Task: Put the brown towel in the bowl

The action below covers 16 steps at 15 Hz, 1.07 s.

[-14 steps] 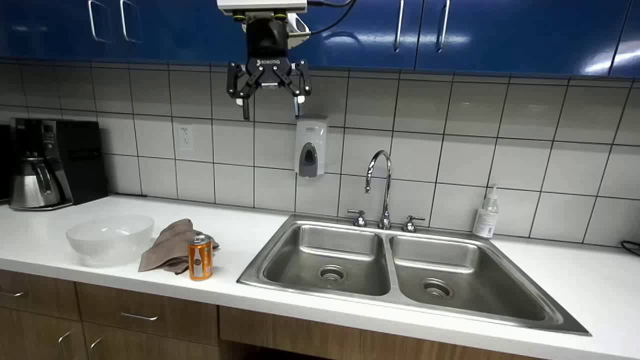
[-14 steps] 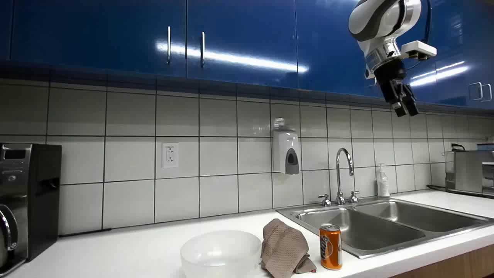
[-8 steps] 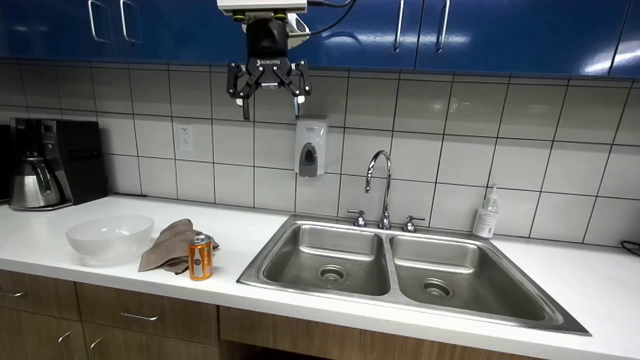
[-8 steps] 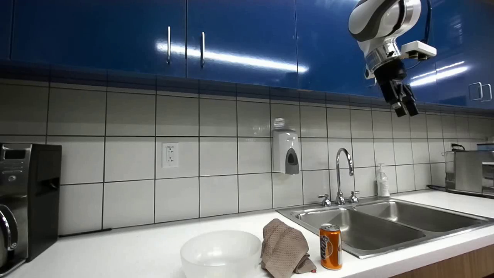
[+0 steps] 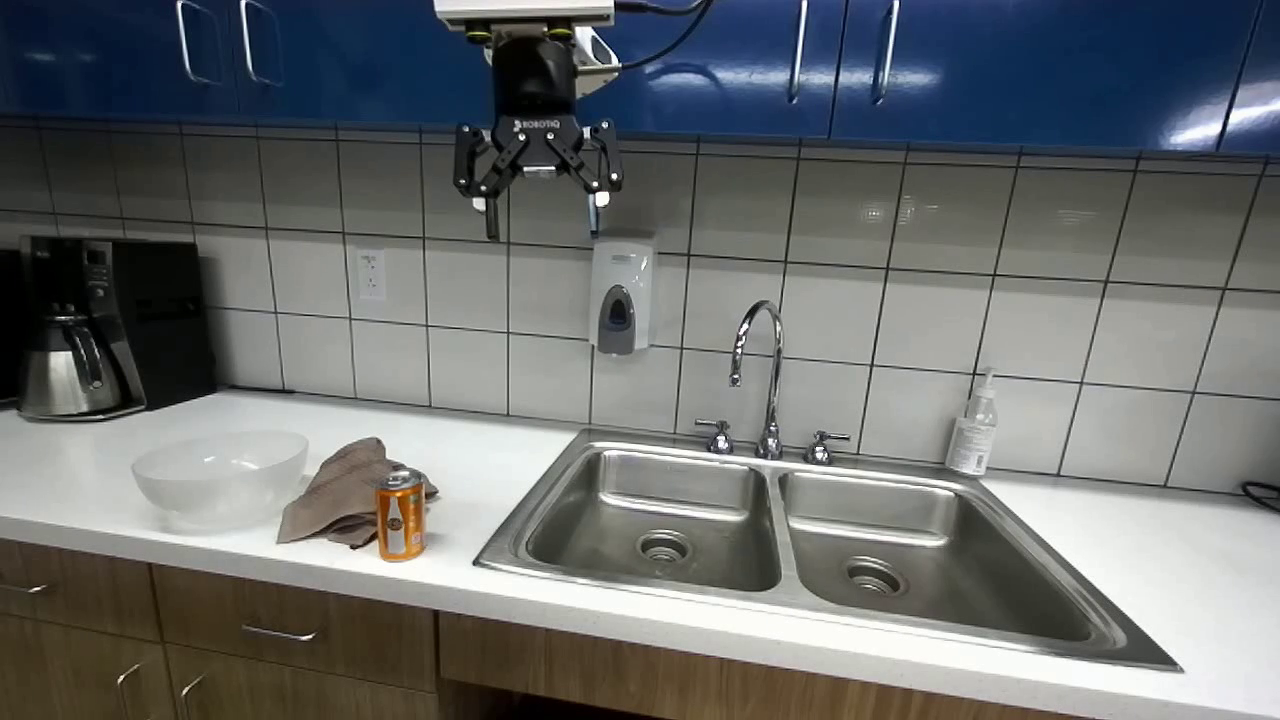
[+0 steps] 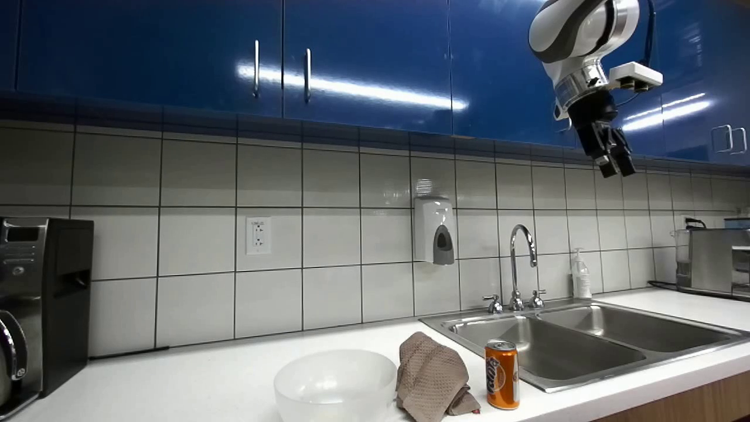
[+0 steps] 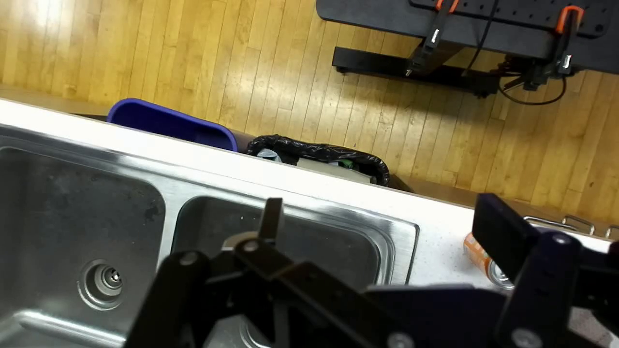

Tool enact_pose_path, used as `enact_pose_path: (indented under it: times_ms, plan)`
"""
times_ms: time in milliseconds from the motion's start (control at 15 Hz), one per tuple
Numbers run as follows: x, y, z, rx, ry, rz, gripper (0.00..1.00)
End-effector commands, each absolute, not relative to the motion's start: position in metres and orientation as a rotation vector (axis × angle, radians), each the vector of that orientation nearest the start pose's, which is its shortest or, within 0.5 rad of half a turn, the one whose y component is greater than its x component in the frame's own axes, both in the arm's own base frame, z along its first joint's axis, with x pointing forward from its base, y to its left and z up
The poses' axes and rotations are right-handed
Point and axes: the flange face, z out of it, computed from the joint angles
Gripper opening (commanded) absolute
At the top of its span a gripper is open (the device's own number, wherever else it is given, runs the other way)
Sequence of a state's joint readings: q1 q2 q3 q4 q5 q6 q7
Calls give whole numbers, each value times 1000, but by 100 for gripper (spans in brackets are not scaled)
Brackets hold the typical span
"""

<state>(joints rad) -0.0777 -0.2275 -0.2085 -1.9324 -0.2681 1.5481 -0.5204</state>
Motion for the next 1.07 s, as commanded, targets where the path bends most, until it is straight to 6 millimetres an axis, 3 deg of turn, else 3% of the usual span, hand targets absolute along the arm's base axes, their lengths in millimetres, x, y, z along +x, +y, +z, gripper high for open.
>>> enact_pose_path:
  times_ms: [0, 400, 1000]
  plan:
    - [457, -162, 566, -3242, -516, 374, 100]
    - [467, -120, 546, -3201, -710, 375, 100]
    - [449, -79, 484, -3121, -816, 480, 100]
